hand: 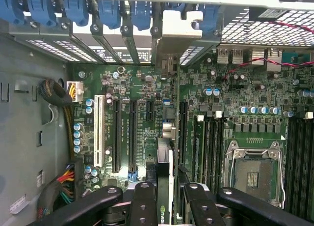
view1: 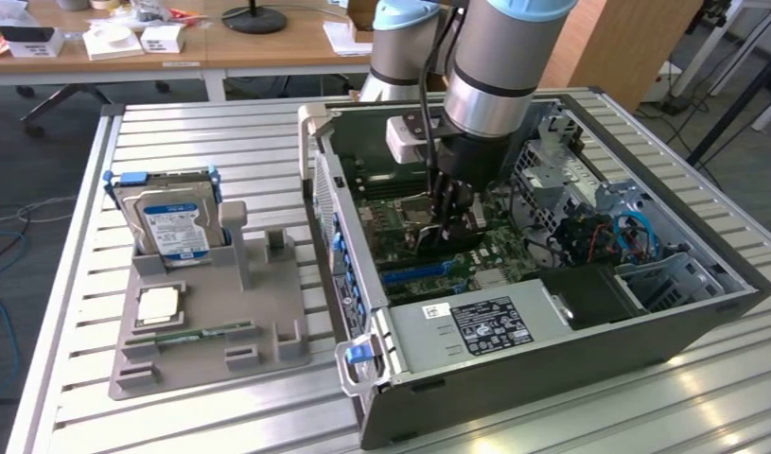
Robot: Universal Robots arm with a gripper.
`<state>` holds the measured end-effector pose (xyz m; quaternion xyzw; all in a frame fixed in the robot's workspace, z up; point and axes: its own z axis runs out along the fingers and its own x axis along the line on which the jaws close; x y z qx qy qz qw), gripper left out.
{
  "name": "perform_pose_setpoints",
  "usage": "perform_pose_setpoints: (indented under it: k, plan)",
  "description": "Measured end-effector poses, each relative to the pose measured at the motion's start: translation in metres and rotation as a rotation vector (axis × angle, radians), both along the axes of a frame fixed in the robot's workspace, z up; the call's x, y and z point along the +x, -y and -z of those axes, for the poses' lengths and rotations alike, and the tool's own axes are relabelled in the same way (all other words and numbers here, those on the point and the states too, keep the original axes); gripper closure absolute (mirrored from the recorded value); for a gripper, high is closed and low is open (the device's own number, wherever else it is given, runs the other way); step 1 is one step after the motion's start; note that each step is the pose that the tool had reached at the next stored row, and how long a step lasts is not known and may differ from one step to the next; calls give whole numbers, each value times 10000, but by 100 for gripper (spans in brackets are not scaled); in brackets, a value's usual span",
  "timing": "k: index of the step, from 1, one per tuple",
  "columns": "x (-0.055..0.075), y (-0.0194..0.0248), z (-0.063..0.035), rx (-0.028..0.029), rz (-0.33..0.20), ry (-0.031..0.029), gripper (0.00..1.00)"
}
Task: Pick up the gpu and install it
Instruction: 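Insert the gpu into the slot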
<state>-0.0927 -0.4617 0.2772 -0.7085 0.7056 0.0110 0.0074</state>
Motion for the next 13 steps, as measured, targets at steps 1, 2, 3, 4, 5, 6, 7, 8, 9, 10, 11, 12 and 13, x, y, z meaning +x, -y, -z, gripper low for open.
perform_pose_setpoints:
  k: [1,2,3,4,5,6,7,8,9,10,11,12,13]
  plan:
    - [0,0,0,0,-1,0,74]
    - [-3,0,0,1,-2,0,74]
    - [-8,0,0,1,-1,0,74]
    - [-13,0,0,0,-1,0,74]
    - [-18,0,0,1,-1,0,74]
    - [-23,0,0,1,0,0,74]
    - [-26,0,0,1,-1,0,74]
    - [-27,0,0,1,-2,0,74]
    - [-28,0,0,0,-3,0,74]
    - [-30,0,0,0,-2,-1,74]
    - [-33,0,0,0,0,0,74]
    - [-36,0,0,1,1,0,74]
    - [-38,0,0,1,-1,0,74]
